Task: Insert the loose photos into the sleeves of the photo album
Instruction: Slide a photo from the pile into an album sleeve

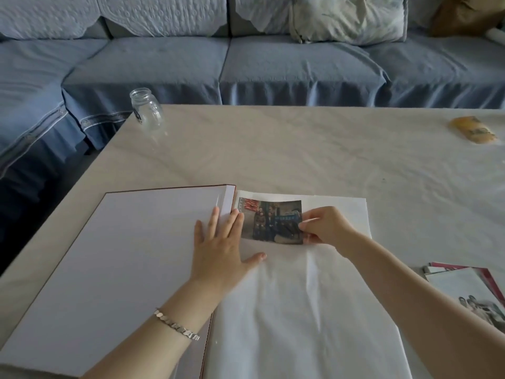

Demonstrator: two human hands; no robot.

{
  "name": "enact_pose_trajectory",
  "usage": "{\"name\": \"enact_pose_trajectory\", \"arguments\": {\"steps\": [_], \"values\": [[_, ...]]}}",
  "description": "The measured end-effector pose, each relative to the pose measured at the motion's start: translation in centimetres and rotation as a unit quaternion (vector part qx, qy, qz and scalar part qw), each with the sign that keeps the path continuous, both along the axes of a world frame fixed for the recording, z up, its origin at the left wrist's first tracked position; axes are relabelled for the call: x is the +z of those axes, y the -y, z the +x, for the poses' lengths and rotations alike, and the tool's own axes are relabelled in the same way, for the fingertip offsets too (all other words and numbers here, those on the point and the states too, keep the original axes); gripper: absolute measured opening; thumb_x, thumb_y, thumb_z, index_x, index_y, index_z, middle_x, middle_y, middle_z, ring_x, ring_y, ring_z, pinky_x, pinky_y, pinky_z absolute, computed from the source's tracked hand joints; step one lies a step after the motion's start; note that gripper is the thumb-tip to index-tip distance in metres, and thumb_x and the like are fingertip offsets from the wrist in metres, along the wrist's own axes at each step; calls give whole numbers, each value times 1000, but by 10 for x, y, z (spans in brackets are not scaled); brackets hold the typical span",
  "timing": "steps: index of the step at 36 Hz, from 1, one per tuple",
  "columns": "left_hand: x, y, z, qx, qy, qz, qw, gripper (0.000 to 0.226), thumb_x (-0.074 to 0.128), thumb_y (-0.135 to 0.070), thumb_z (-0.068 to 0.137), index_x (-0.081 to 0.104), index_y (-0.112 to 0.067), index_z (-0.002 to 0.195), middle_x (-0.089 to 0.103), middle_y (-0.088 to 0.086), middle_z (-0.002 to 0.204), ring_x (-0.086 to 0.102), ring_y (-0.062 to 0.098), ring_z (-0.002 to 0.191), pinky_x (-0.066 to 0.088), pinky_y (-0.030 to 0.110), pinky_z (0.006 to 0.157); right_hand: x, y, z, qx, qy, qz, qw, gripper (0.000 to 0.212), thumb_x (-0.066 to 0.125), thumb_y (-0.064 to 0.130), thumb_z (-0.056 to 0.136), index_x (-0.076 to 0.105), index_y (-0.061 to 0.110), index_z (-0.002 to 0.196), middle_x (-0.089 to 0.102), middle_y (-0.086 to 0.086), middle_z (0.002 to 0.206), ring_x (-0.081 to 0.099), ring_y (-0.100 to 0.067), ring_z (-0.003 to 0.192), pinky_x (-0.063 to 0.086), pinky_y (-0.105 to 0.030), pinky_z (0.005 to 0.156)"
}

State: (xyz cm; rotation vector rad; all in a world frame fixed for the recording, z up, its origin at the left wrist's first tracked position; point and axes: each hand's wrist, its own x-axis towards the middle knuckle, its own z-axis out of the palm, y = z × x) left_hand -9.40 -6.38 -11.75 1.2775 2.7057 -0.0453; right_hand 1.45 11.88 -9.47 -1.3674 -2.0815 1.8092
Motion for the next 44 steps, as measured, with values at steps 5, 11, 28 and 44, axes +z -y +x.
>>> {"name": "enact_pose_trajectory", "arguments": {"steps": [5, 11, 28, 44], "values": [[-1, 1, 0, -3, -5, 6, 1000, 111, -12, -79, 54, -3, -26, 150, -10, -12, 158, -20, 21, 143, -5, 49, 115, 5, 0, 1, -27, -9, -43, 999, 19, 46, -7, 90, 61, 1, 82, 62, -16, 77, 61, -20, 54, 56, -22, 50], [0, 1, 0, -5, -4, 15, 1000, 110, -11, -79, 55, -1, -26, 150, -9, -12, 158, -20, 22, 143, -6, 49, 114, 5, 8, 6, -66, -46, 21, 997, 16, 60, 11, 90, 63, 8, 74, 65, -8, 72, 63, -18, 60, 57, -26, 58], [0, 1, -1, -29, -28, 28, 999, 98, 3, -79, 80, 57, -13, 128, 51, 1, 139, 41, 34, 132, 39, 60, 95, -12, 19, 3, -97, -13, 220, 971, 8, 64, 7, 83, 65, 13, 79, 67, -3, 80, 61, -19, 73, 46, -19, 56], [-7, -7, 27, -66, -46, 111, 991, 50, 34, -28, 81, 72, -3, 103, 66, 17, 114, 60, 38, 111, 21, 47, 100, 14, 0, 168, -45, 191, 415, 888, 29, 59, 23, 88, 64, 14, 116, 51, -4, 132, 47, -24, 119, 31, -25, 93]]}}
